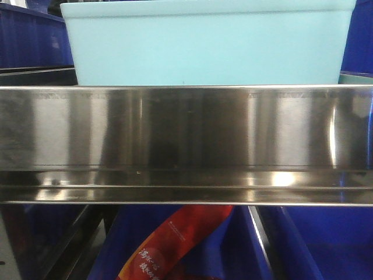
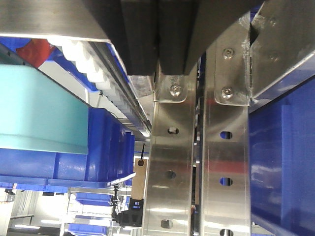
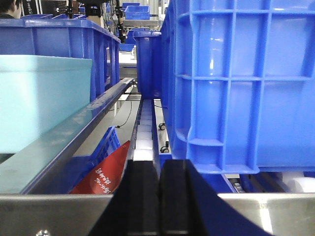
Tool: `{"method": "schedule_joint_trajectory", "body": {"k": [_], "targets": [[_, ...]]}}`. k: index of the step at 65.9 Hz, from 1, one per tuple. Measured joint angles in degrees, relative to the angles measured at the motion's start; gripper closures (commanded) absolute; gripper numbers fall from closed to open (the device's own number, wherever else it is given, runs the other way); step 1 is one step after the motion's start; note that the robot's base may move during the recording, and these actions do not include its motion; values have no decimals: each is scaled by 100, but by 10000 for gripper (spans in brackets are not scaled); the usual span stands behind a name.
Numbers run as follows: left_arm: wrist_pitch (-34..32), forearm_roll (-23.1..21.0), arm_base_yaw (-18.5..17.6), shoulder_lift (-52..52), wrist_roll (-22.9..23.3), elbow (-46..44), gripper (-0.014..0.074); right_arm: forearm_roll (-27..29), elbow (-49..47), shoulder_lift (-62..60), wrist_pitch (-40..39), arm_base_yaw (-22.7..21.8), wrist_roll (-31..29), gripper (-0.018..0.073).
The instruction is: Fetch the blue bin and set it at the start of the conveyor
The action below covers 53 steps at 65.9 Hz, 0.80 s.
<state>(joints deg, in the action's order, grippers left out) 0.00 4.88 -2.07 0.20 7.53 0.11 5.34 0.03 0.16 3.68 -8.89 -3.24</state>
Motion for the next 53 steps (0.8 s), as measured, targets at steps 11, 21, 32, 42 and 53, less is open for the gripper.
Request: {"method": "schedule_joint_trajectory", "body": {"k": [11,21,32,42,53], "targets": [[0,0,0,0,0,0,707,0,0,0,0,0,0,721],[-32,0,0,0,0,0,707,0,0,0,0,0,0,721],[-32,0,0,0,0,0,707,0,0,0,0,0,0,721],[-83,0,0,0,0,0,707,0,0,0,0,0,0,721],[-230,0,0,0,0,0,707,0,0,0,-26,0,0,721]]}}
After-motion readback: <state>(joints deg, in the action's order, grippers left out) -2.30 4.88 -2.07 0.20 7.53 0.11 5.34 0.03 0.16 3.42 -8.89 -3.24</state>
